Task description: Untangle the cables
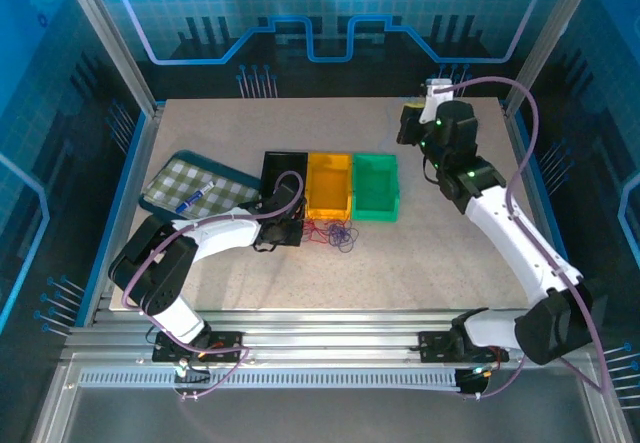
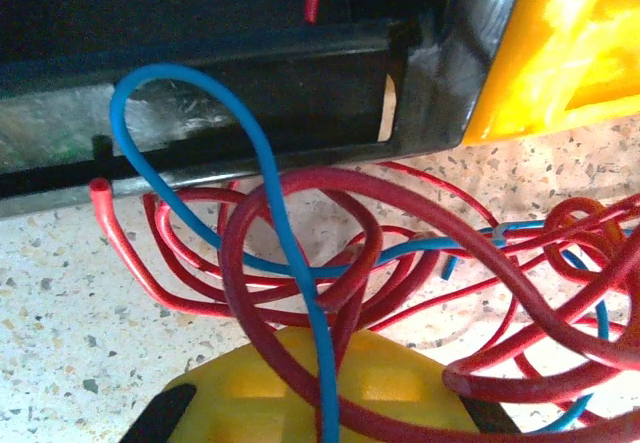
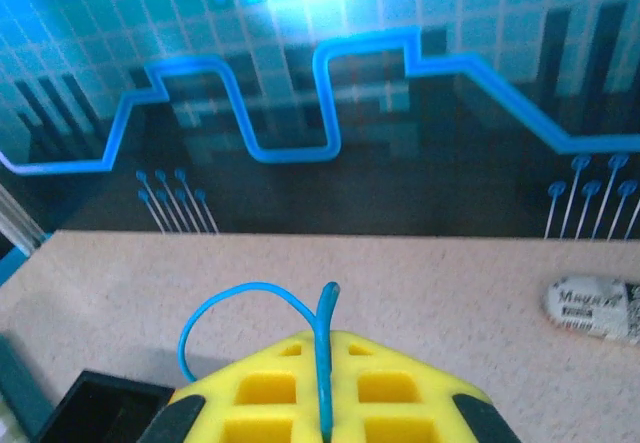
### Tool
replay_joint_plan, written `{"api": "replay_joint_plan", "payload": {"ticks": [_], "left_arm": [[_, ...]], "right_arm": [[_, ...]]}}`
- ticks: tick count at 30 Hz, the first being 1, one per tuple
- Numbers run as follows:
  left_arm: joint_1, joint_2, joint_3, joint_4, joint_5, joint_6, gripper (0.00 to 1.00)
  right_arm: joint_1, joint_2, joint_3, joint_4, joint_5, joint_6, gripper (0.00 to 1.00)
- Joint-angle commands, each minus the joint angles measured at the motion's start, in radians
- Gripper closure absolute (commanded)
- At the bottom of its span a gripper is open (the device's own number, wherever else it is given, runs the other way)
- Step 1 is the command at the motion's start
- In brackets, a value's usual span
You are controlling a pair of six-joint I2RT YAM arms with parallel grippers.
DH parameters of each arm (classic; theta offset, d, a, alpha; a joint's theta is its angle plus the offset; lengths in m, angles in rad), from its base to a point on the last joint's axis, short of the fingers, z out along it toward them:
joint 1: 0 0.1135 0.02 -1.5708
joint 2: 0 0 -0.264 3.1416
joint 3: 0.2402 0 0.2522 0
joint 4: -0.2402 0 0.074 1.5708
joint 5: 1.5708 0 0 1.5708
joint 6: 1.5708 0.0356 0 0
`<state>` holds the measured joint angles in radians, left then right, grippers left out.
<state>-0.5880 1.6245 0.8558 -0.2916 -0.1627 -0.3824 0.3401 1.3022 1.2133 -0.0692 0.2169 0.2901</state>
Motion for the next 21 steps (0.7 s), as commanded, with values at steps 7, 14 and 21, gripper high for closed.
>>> {"api": "replay_joint_plan", "payload": {"ticks": [7,14,21], "left_arm": [[-0.002,0.002,0.031,0.002,0.016,0.023,1.00],[-0.001,-0.008,0.021,-0.001,0.008,0.017,1.00],[-0.002,-0.017,0.013,0.000,0.003,0.019,1.00]], "right_arm": [[0.026,0.118,-0.003,-0.039,0.007,0.109,1.00],[0.039,0.202,-0.036,-0.101,0.062,0.171,1.00],[0.024,0.252,-0.037,-0.187,0.177,0.173,1.00]]}}
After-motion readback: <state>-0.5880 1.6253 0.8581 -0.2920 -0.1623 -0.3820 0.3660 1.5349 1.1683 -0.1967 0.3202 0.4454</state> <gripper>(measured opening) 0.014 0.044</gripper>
